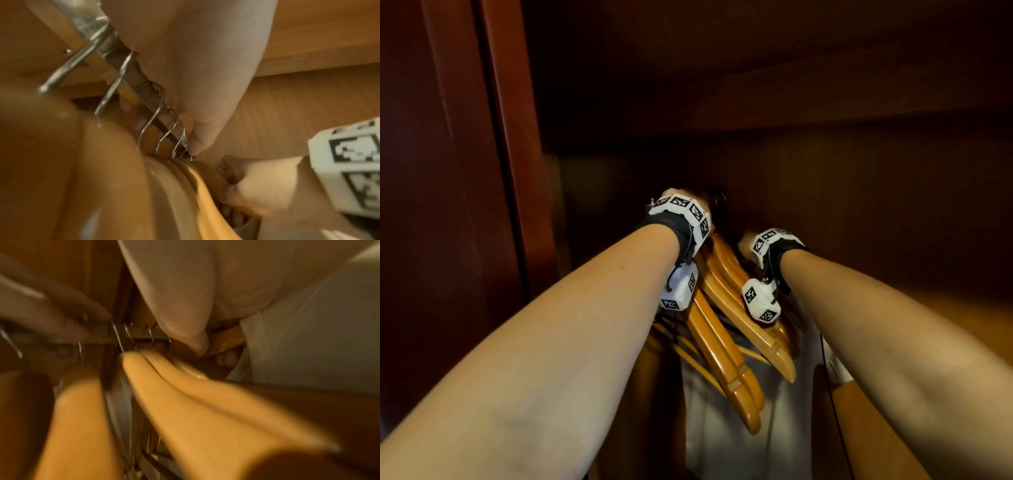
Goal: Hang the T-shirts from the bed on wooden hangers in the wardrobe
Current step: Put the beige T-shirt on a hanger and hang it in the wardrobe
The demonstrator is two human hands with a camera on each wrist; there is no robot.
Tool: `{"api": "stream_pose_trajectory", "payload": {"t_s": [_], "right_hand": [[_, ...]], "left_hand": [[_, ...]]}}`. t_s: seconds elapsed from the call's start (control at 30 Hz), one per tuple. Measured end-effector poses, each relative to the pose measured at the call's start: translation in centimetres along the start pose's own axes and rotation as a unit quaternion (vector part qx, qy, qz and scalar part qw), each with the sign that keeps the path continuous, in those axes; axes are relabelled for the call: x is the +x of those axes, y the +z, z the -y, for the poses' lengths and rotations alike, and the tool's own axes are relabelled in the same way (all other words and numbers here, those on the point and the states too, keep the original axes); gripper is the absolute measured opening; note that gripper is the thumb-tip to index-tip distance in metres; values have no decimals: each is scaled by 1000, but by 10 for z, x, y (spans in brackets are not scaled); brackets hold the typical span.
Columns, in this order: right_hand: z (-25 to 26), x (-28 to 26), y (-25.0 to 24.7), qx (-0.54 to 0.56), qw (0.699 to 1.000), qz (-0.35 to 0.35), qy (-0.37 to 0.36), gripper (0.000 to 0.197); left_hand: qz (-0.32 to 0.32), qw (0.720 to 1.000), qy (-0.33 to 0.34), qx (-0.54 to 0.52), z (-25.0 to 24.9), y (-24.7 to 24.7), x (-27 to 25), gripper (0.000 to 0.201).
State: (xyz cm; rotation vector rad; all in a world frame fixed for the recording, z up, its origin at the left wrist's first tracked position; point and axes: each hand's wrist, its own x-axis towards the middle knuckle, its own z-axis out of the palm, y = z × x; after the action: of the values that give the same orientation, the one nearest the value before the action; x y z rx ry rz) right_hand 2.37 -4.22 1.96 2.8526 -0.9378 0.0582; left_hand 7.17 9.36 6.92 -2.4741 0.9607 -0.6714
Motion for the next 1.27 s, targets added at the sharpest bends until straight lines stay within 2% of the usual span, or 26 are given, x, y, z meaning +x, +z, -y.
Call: {"api": "stream_pose_trajectory", "payload": {"t_s": [0.1,0.23,0.3,0.37,0.43,0.5,0.53,0.63,0.7,0.87,1.07,1.27], "right_hand": [[4,5,1,-23,1000,7,5,50],[10,7,-1,-53,999,4,2,105],[13,12,0,-67,998,14,-6,114],[13,16,3,-64,998,17,-12,105],[9,21,6,-25,999,-17,-29,77],[11,22,6,65,998,-13,-14,43],[13,25,8,116,993,-7,-3,39],[17,23,8,222,975,0,16,45],[17,23,9,237,971,10,18,45],[18,24,13,295,955,29,23,51],[18,19,11,378,924,38,44,58],[14,16,6,390,919,40,46,63]], "left_hand": [[-1,1000,-6,-18,0,1,-1,34],[-10,1000,1,-18,4,2,-5,36],[-5,999,-1,-42,6,1,-6,37],[-6,998,3,-69,7,1,-5,40],[-13,997,5,-74,7,2,-5,44],[-17,997,10,-76,5,3,-6,43],[-19,997,15,-74,5,3,-6,41],[-31,997,18,-68,5,4,-10,40],[-38,996,15,-77,3,3,-12,37],[-42,998,33,-17,3,-4,-24,26],[-29,999,24,-6,2,-3,-23,30],[-28,999,22,-6,3,-5,-23,27]]}}
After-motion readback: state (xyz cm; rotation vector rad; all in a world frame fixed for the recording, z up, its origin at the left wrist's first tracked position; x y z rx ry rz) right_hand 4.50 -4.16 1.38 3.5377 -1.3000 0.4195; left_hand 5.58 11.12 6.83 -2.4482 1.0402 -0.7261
